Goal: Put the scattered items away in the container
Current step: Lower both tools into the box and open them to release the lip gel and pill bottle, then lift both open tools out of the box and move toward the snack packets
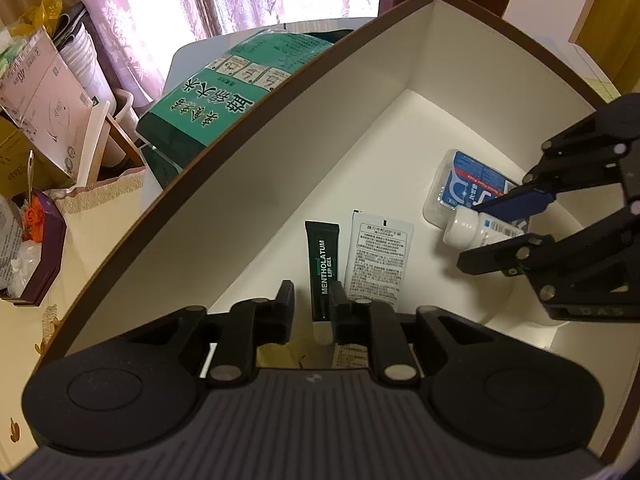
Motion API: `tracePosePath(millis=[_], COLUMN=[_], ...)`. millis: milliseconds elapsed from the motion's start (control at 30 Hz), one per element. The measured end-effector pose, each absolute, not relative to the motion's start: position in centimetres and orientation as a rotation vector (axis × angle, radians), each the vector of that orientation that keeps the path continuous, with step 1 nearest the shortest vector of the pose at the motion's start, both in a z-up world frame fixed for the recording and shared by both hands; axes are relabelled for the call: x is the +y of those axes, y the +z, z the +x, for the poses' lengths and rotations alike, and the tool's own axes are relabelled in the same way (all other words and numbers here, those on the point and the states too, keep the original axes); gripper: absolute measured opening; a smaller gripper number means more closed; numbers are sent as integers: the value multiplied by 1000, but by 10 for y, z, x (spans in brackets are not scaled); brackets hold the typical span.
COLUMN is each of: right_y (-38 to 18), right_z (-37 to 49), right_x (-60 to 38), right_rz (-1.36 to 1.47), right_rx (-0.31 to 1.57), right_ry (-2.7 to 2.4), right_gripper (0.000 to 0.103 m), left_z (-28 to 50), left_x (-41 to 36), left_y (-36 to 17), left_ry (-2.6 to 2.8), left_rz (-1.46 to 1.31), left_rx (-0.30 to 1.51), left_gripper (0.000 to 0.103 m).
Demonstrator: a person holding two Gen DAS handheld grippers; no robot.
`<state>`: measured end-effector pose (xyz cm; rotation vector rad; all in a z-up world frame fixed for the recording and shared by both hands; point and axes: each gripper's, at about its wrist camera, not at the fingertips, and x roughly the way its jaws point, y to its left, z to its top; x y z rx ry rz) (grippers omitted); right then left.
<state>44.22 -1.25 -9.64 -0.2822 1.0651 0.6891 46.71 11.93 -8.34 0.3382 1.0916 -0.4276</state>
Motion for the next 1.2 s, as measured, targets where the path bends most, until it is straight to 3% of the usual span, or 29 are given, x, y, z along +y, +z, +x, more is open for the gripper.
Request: tracePosePath(millis=[100,133,167,200,233,533,567,600,700,767,900,1033,1200], right_y=[-98,-98,-98,-96,-94,-78,-77,-76,-68,-62,-53,-45,-35], right_z=[440,440,439,437,434,421,419,416,405,399,386,375,358], right_x=[-8,-7,-7,-8,-9,-14,-16,-18,-24,-29,-36,-45,-51], right_rz=[-310,-316,-315,-310,-305,-339,-341,-342,-335,-323,-309,-270,-236], right_rx=[1070,1071,1072,1063,1037,1039,1043,1041,1006,998,981,970,958], right_ry=[701,708,716,718,717,727,725,722,711,704,670,634,602], right_gripper=[30,35,45,80,88,89,92,101,103,103,103,103,103], left_z=[465,464,463,461,460,447,445,443,435,428,414,401,382], left_x=[120,121,121,121,121,123,123,122,122,120,119,119,119], left_y=[-80,-80,-79,-78,-77,-68,-67,-65,-61,-58,-51,-43,-30], left_ry=[-430,-430,-428,-426,-424,-417,-415,-415,-412,-404,-401,-375,-338], left_rz=[336,337,340,342,345,359,358,359,362,367,358,340,311], left_rx=[1086,1086,1086,1085,1084,1080,1079,1078,1076,1071,1069,1067,1055], left_gripper=[21,21,22,23,26,37,40,41,50,65,71,89,95])
